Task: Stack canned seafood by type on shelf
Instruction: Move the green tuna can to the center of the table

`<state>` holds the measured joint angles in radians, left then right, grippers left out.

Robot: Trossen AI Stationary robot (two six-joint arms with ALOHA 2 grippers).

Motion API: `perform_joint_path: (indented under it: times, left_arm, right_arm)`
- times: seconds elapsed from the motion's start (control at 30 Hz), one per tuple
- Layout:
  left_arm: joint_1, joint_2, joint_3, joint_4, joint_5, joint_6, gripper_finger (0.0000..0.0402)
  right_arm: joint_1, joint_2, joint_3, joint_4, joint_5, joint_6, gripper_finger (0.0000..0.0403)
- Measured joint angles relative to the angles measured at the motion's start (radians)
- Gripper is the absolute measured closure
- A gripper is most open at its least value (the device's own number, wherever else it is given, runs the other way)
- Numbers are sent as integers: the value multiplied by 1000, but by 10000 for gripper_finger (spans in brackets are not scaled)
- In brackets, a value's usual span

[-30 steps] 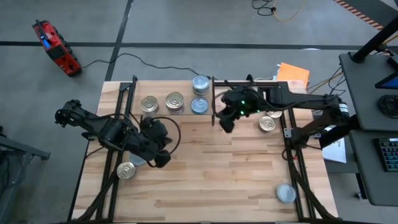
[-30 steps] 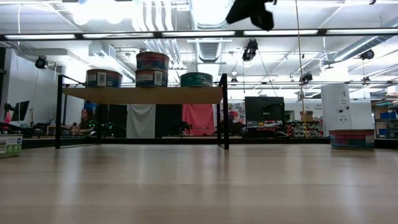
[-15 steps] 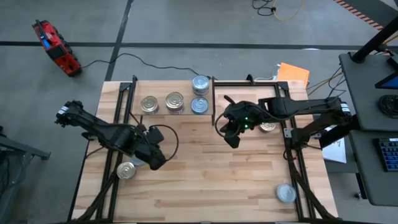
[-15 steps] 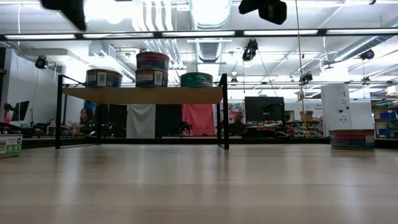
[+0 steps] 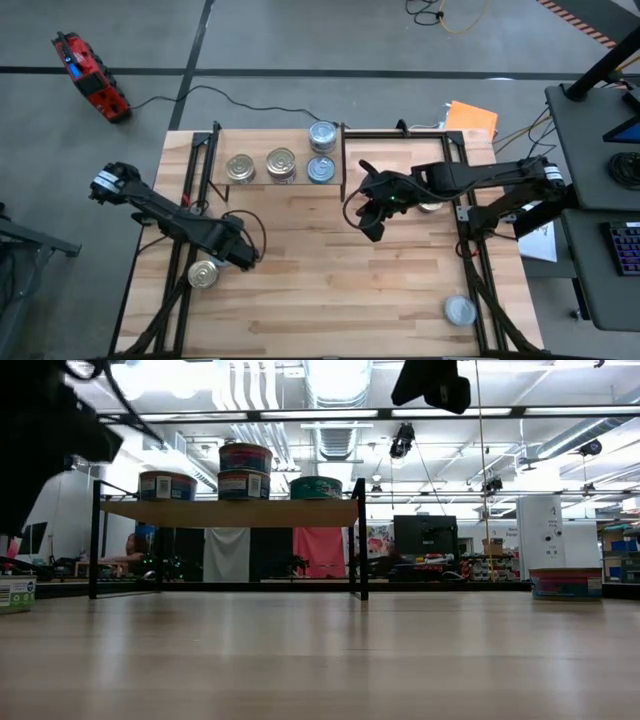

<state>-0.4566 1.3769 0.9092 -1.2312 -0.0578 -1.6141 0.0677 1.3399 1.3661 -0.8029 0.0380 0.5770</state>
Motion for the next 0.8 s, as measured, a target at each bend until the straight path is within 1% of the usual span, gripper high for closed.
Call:
perform_joint_path:
  times: [0.13,0.33,0.6,0.8]
  left_arm:
    - [3,0,-75,55,-1,-36,401]
    - [3,0,-145,117,-1,-69,401]
    - [3,-3,-190,216,-5,-71,401]
    - [1,-1,-177,257,-20,-71,401]
  right_arm:
    - [0,3,-5,9,1,0,394]
    - [0,3,-5,17,16,0,394]
    - [0,3,-5,27,16,0,394]
    - [0,3,-5,31,16,0,394]
